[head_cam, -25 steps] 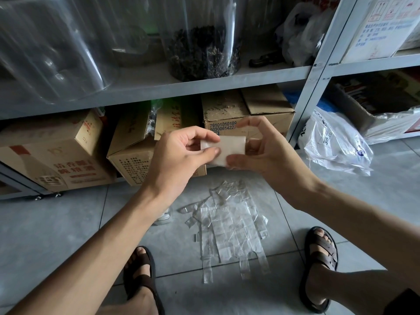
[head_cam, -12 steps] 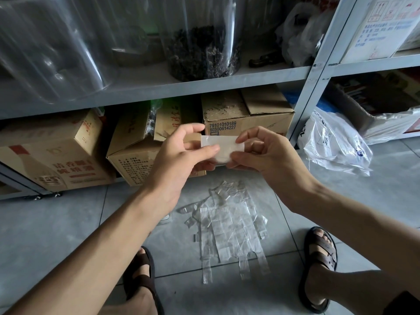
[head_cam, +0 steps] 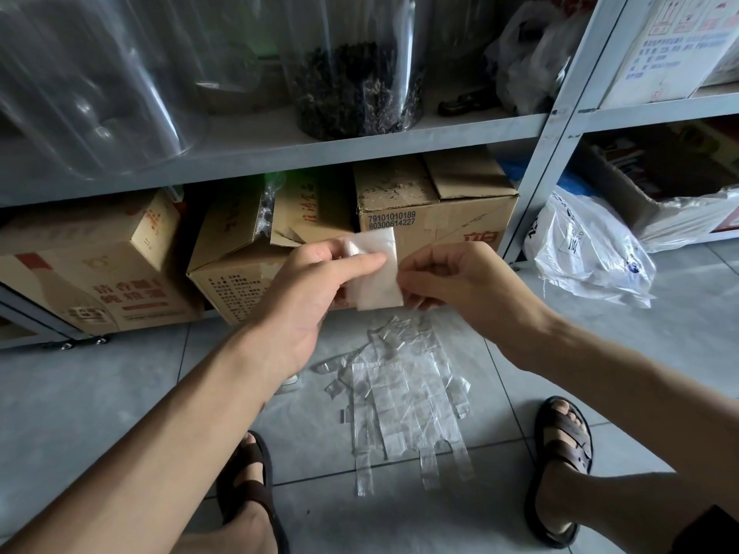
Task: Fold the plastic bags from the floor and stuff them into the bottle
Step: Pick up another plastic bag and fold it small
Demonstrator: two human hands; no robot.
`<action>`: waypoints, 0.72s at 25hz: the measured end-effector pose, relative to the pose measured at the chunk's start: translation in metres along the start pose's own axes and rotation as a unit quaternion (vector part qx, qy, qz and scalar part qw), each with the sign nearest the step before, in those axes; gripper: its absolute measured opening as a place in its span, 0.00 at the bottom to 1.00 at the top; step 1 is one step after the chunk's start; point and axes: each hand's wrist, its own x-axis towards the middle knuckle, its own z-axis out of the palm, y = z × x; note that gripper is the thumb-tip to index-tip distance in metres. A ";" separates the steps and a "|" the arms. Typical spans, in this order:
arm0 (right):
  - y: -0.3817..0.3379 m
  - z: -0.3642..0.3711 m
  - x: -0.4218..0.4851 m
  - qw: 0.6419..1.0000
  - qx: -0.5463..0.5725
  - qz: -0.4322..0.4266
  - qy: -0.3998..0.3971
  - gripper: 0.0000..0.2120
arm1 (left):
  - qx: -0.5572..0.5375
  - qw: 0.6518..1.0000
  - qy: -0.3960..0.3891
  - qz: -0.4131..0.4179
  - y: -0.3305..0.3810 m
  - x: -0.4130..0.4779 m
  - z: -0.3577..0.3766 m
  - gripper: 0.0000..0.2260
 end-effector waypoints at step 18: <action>-0.004 0.004 0.001 0.999 0.020 0.008 0.035 0.06 | 0.008 0.994 -0.108 -0.018 -0.006 -0.005 0.010 0.30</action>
